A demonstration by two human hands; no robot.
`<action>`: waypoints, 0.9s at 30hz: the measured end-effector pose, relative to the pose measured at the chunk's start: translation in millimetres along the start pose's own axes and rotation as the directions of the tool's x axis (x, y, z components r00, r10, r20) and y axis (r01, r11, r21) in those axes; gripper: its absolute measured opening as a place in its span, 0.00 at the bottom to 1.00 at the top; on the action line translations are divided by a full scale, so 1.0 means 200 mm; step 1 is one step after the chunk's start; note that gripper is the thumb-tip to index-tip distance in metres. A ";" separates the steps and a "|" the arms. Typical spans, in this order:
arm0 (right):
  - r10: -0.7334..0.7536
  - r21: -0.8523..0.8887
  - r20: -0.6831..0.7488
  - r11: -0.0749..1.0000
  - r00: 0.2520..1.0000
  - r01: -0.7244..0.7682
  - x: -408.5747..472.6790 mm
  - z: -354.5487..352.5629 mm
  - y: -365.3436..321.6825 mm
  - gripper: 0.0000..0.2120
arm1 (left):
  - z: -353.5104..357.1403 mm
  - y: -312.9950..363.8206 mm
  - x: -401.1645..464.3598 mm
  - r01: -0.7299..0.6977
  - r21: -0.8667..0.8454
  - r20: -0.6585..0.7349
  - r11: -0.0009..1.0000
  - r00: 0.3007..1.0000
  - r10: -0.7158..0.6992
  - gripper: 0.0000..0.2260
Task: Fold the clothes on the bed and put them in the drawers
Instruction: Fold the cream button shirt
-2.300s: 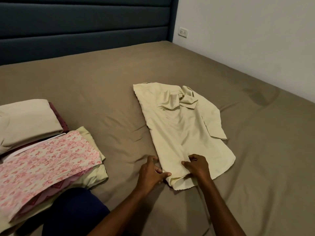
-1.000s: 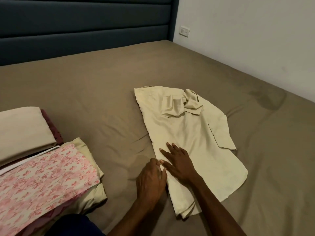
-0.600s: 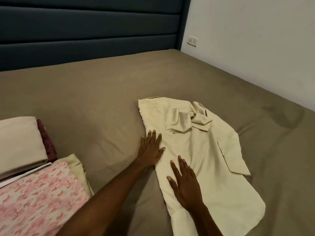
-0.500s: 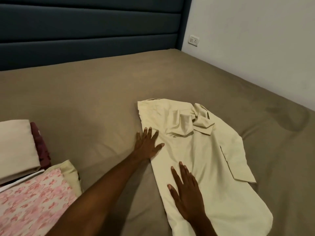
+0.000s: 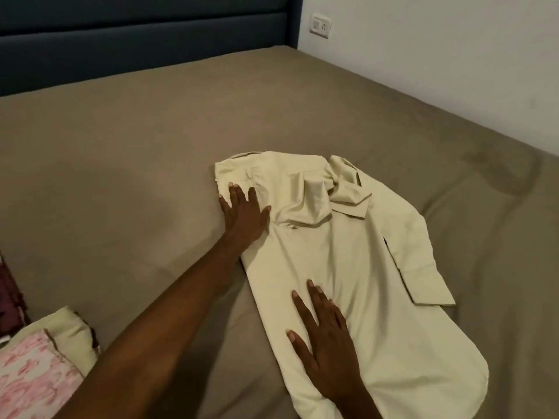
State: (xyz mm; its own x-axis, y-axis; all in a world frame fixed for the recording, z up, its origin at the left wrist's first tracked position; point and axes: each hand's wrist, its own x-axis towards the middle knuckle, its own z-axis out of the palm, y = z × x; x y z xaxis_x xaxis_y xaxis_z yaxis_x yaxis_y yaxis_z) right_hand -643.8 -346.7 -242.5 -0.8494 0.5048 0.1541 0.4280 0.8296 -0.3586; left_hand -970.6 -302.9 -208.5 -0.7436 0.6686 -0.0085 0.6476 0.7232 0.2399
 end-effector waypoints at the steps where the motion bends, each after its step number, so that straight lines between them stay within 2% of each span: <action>1: 0.001 0.008 0.003 1.000 1.000 -0.001 -0.01 0.00 0.00 0.32 | 0.03 0.03 -0.10 -0.022 -0.038 0.015 0.999 1.000 0.022 0.33; 4: 0.016 0.044 -0.008 0.999 1.000 -0.016 -0.01 -0.03 -0.01 0.32 | 0.10 0.05 -0.45 -0.019 -0.150 -0.009 0.989 1.000 0.018 0.37; 7: 0.002 0.107 -0.027 0.994 1.000 0.001 -0.01 -0.05 -0.01 0.31 | 0.14 0.00 -0.83 -0.070 -0.319 -0.164 0.945 0.986 0.018 0.37; 9: 0.069 0.276 -0.072 0.960 0.995 -0.047 0.03 -0.08 -0.01 0.30 | 0.19 -0.04 -0.97 -0.194 -0.291 -0.269 0.937 0.956 0.114 0.35; 10: 0.154 0.404 -0.100 0.909 0.983 -0.101 0.07 -0.10 0.00 0.28 | 0.21 -0.06 -1.00 -0.231 -0.288 -0.303 0.929 0.943 0.141 0.34; 12: 0.375 0.579 -0.180 0.788 0.909 -0.210 0.24 -0.16 0.07 0.22 | 0.24 -0.08 -0.97 -0.215 -0.375 -0.317 0.902 0.944 0.093 0.35; 14: 0.501 0.506 -0.332 0.809 0.799 -0.298 0.48 -0.22 0.19 0.16 | 0.26 -0.06 -0.95 -0.195 -0.381 -0.283 0.904 0.955 0.087 0.38; 16: 0.556 0.376 -0.419 0.826 0.718 -0.421 0.73 -0.27 0.34 0.12 | 0.28 -0.06 -0.94 -0.200 -0.336 -0.256 0.920 0.960 0.115 0.40; 19: 0.726 0.405 -0.309 0.685 0.615 -0.605 1.03 -0.34 0.51 0.18 | 0.30 -0.06 -0.94 -0.198 -0.358 -0.258 0.913 0.960 0.108 0.42; 21: 0.837 0.424 -0.213 0.544 0.503 -0.724 1.15 -0.35 0.59 0.24 | 0.29 -0.06 -0.94 -0.197 -0.371 -0.272 0.907 0.957 0.096 0.42; 22: 0.873 0.441 -0.184 0.485 0.452 -0.756 1.19 -0.36 0.61 0.23 | 0.29 -0.06 -0.94 -0.203 -0.374 -0.277 0.905 0.956 0.100 0.42; 24: 0.905 0.562 -0.156 0.411 0.397 -0.717 1.22 -0.36 0.62 0.14 | 0.30 -0.06 -0.94 -0.217 -0.382 -0.288 0.898 0.951 0.107 0.42; 27: 0.920 0.847 -0.177 0.324 0.350 -0.422 1.22 -0.39 0.60 0.02 | 0.30 -0.07 -0.94 -0.215 -0.400 -0.281 0.891 0.954 0.104 0.43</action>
State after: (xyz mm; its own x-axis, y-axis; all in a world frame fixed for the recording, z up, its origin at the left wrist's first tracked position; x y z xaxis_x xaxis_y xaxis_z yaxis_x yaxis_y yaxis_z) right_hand -776.0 -104.9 -176.8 0.1510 0.9821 -0.1129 0.2348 -0.1466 -0.9609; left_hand -830.0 -428.0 -269.0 -0.6886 0.6649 0.2895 0.6703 0.4312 0.6040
